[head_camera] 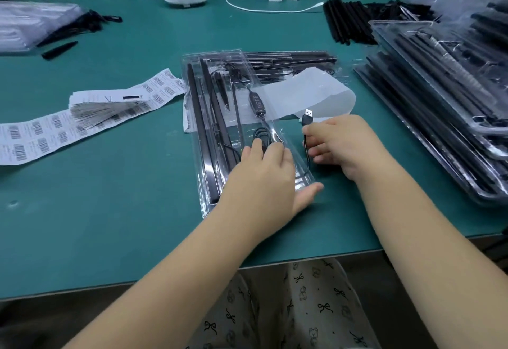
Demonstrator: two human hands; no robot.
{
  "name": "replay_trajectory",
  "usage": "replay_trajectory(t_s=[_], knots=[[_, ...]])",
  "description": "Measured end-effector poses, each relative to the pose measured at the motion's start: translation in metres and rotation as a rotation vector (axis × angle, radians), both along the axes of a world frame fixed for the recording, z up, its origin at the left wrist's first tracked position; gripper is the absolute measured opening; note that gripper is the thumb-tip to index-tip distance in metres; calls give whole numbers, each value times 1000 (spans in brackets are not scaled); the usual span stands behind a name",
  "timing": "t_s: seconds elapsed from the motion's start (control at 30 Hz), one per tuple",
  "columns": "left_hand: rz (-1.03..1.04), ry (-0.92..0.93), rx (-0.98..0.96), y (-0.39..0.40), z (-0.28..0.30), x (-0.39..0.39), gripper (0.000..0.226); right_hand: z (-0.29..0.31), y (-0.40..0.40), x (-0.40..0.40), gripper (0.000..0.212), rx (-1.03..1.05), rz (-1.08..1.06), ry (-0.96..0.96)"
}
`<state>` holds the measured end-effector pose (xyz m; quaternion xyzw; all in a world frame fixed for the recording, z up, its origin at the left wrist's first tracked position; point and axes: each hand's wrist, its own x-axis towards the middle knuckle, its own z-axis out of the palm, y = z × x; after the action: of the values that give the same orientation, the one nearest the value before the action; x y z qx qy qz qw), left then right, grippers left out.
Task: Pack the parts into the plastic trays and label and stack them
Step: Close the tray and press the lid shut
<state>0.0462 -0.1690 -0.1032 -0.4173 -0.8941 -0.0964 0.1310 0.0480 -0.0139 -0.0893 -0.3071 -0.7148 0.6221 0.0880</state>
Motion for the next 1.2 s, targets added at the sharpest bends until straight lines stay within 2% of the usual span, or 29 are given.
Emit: replay_trajectory(t_s=[0.07, 0.13, 0.27, 0.4, 0.5, 0.67, 0.77, 0.9, 0.93, 1.03, 1.07, 1.13, 1.2], knots=[[-35, -53, 163, -4, -2, -1, 63, -2, -4, 3, 14, -147, -12, 62], [-26, -143, 360, -11, 2, -4, 50, -6, -11, 5, 16, -158, 15, 94], [-5, -329, 559, -24, 5, -12, 48, -17, -21, 4, 17, 202, 30, 114], [98, -474, 733, -22, 2, -12, 49, -24, -28, 1, 18, 427, -24, 187], [131, -488, 838, -22, -1, -12, 46, -26, -33, 0, 19, 630, 20, 175], [76, -387, 749, -19, -1, -9, 47, -31, -29, -1, 9, 731, 96, 152], [33, -361, 703, -19, -2, -8, 46, -30, -28, -2, 27, 727, 154, 135], [-4, -365, 579, -19, 2, -7, 48, -22, -29, -2, 27, 769, 298, -4], [-18, -350, 508, -19, 3, -5, 50, -19, -27, -1, 24, 739, 355, -23], [-22, -284, 281, -15, 3, -1, 61, -11, -13, 9, 15, 455, 547, 51], [-16, -278, 240, -15, 3, 0, 62, -8, -8, 14, 17, 415, 617, 88], [-9, -258, 186, -14, 4, 1, 62, -6, 0, 23, 40, 411, 724, 103], [-2, -229, 104, -11, 3, 1, 64, -6, -1, 33, 57, 500, 754, 79]])
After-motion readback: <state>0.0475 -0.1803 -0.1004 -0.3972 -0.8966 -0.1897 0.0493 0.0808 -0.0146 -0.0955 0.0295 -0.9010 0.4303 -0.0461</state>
